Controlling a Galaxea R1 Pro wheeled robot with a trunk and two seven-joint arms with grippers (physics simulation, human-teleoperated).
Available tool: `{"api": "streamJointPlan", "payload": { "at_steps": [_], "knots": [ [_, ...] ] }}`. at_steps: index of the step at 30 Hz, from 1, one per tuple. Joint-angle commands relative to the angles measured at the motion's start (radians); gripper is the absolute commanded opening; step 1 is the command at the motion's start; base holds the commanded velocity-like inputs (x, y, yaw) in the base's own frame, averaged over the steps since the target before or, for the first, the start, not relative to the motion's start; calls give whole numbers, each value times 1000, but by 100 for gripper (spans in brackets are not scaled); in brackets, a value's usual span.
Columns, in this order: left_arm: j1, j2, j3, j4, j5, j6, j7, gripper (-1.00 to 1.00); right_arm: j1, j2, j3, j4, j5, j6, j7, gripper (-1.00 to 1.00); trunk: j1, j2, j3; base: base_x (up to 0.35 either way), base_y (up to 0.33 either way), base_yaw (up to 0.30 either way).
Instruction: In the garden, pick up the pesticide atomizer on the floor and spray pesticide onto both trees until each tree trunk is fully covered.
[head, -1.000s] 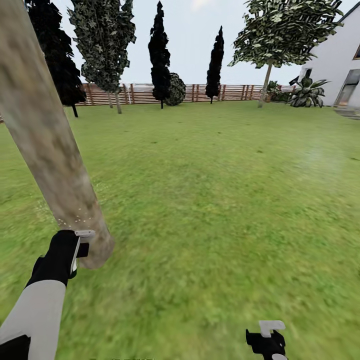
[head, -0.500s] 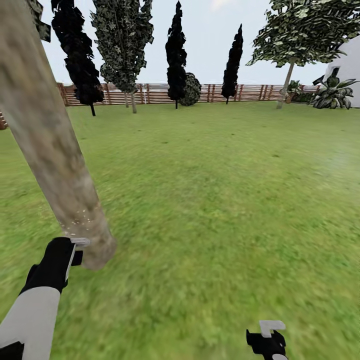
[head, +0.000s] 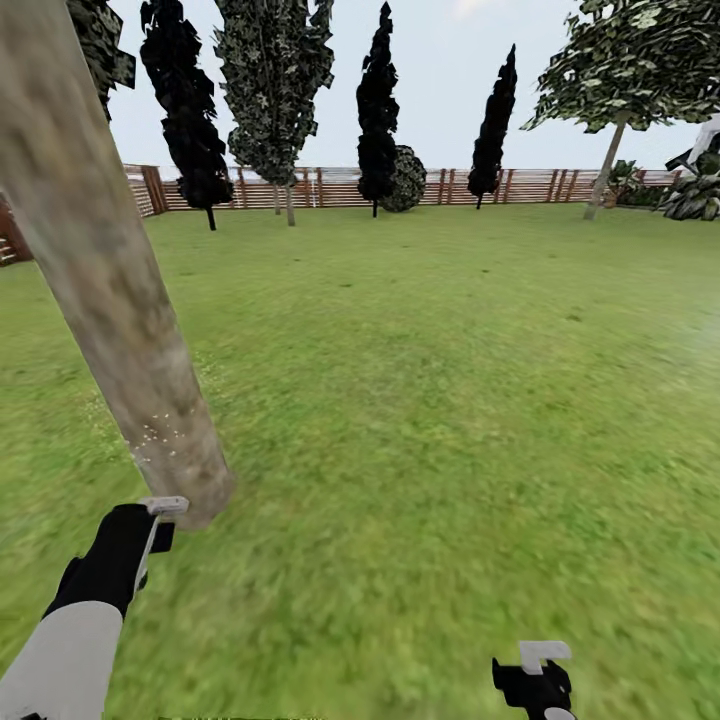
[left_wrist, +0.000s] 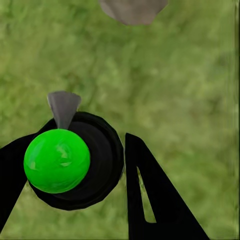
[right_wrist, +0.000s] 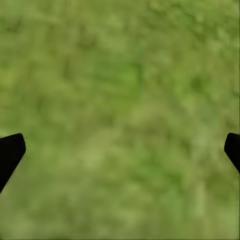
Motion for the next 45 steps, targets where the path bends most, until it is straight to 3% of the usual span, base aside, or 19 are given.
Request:
{"api": "streamJointPlan", "payload": {
  "at_steps": [1, 3, 5, 12, 32, 45],
  "knots": [
    [-1, -5, 1, -3, -2, 3, -3, -100, 0, 0, 8, 1, -3, -2, -5, 100, 0, 0, -1, 0, -11, 276],
    [-1, -9, 2, -7, 31, 3, -4, -100, 0, 0, 8, 1, -3, -2, -5, 100, 0, 0, -1, 83, -51, 276],
    [-1, -9, 2, -8, 36, 2, -2, -100, 0, 0, 8, 1, -3, -2, -5, 100, 0, 0, -1, 211, -137, 276],
    [-1, -10, 3, -8, 38, 2, 2, -100, 0, 1, 8, 1, -3, -1, -5, 100, 0, 0, -1, 158, -226, 244],
    [-1, -12, 3, -8, 43, 3, 1, -100, 0, 0, 7, 2, -2, 0, -5, 100, 0, 0, -1, 169, -250, 4],
    [-1, -12, 4, -8, 44, 3, 1, -100, 0, 0, 9, 2, -2, 0, -5, 100, 0, 0, -1, 175, -244, 259]
  ]
}}
